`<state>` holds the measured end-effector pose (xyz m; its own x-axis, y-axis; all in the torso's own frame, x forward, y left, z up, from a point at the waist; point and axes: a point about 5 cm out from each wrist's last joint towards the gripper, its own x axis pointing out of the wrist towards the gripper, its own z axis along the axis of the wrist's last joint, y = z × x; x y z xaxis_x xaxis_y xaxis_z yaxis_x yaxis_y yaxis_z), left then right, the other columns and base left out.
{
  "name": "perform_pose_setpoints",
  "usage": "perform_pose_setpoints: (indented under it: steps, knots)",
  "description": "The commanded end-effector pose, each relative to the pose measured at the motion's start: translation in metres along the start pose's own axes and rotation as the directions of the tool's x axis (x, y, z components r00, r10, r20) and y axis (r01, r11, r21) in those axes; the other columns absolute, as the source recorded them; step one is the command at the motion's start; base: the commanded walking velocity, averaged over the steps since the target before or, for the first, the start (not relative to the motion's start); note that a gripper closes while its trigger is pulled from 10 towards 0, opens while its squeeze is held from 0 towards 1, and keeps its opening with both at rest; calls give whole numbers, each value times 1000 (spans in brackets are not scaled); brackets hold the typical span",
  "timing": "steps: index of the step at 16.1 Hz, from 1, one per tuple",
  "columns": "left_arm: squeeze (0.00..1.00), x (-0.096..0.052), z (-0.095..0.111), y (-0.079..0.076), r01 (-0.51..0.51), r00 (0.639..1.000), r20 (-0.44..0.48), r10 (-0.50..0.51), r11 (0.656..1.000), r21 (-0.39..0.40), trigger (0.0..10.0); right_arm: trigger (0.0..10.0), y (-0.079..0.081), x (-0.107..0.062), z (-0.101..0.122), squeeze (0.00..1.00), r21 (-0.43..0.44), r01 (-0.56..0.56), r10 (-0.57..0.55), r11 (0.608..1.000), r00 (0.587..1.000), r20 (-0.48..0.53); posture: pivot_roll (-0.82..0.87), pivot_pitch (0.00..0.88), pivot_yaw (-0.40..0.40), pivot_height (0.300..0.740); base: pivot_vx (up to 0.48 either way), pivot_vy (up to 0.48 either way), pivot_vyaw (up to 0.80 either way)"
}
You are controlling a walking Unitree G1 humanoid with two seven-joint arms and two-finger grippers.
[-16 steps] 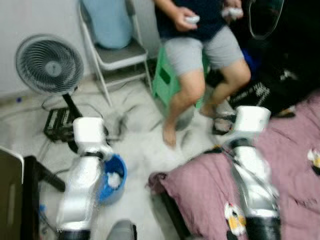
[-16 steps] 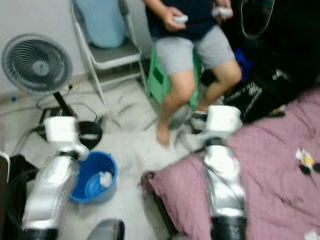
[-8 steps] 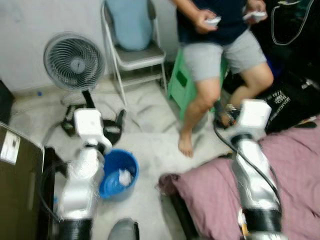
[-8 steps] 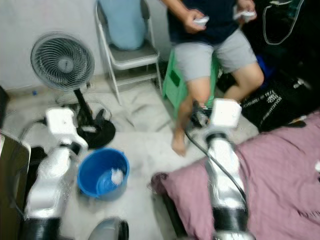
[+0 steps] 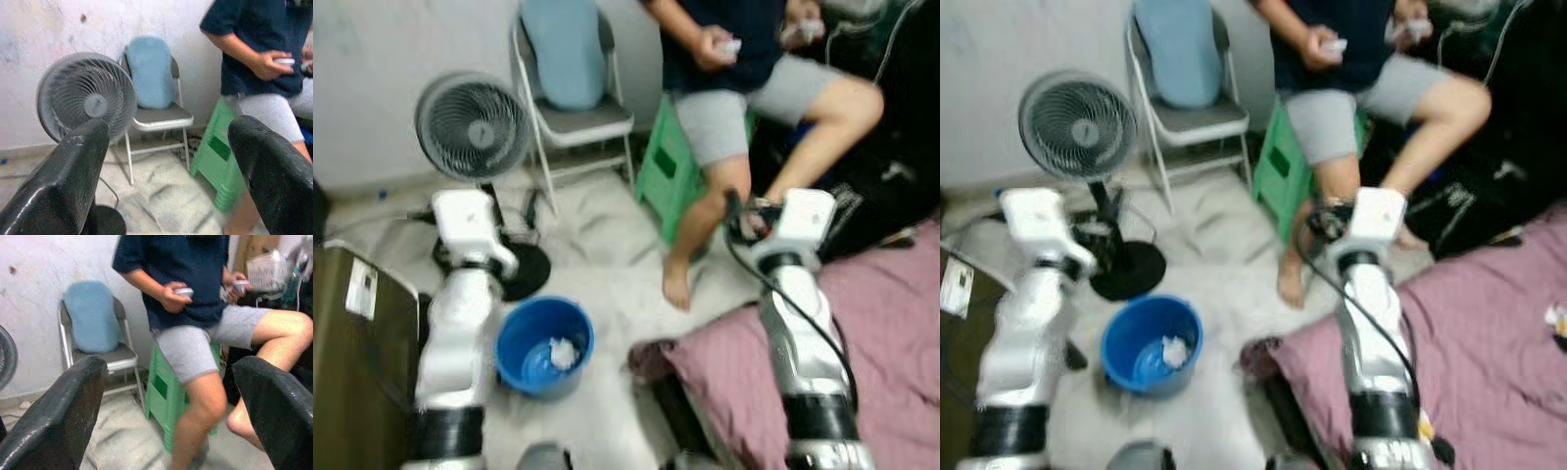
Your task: Clean up the room
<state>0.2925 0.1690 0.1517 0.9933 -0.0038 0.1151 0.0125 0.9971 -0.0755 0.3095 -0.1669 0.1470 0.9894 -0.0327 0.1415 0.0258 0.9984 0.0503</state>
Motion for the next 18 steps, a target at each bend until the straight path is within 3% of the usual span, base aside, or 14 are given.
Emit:
perform_pose_setpoints:
  steps: [1,5,9,12,15,17,18]
  knots:
    - [0,0,7,-9,23,1000,16,-23,999,-24,10000,10000,-6,1,1,0,-36,-1,1,999,1000,3,15,0,-39,740,0,0,0]
    - [0,3,16,-21,51,997,55,-48,997,-55,10000,10000,3,4,5,0,-60,-56,57,997,998,22,10,0,-69,740,0,0,600]
    - [0,-5,-3,-1,10,1000,-13,-10,1000,-8,10000,10000,1,3,2,0,-67,-66,67,996,998,19,9,0,-71,740,0,0,800]
    - [0,-4,3,2,-6,1000,3,6,1000,8,10000,10000,4,7,0,0,-56,-67,68,996,998,12,39,0,-80,740,0,0,800]
    - [0,-12,-4,11,-36,999,-18,37,999,27,10000,10000,14,5,-1,0,-51,-96,96,994,995,13,42,0,-79,740,0,0,800]
    - [0,-23,-18,15,-55,997,-44,58,997,59,10000,10000,9,-3,-5,0,-50,-65,65,997,998,4,32,0,-55,740,0,0,800]
    - [0,-28,-22,14,-49,997,-56,51,998,39,10000,10000,6,-7,-6,0,-48,-48,48,998,999,0,21,0,-49,740,0,0,800]
